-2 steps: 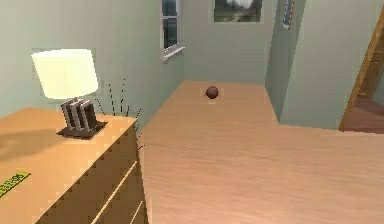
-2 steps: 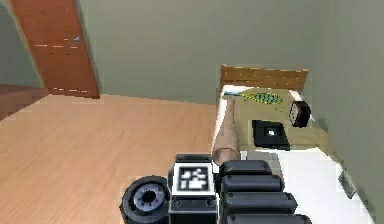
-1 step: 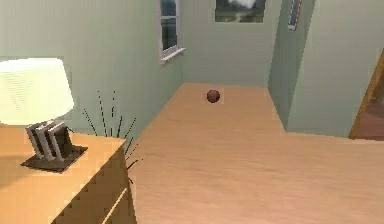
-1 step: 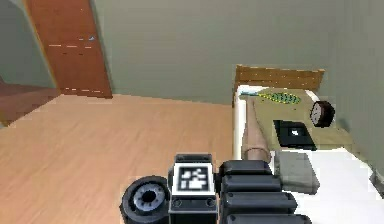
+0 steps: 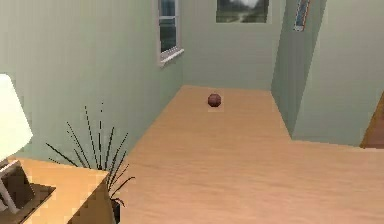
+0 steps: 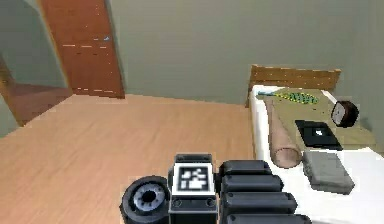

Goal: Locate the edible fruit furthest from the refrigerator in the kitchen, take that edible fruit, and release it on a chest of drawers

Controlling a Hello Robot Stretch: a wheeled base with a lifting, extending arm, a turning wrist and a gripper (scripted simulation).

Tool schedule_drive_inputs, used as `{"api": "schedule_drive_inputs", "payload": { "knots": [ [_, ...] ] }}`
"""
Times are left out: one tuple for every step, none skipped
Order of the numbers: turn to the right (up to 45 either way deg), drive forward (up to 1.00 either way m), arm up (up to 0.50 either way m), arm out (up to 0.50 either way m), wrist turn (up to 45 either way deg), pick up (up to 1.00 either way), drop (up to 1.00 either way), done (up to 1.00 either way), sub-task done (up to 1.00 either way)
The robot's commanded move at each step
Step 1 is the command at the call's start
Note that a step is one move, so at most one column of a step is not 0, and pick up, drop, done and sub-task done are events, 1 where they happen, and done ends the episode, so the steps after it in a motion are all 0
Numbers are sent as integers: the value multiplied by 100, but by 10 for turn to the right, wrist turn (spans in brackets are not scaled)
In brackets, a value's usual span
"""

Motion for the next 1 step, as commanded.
{"api": "schedule_drive_inputs", "payload": {
  "knots": [
    [450,0,0,0,0,0,0,0,0]
  ]
}}
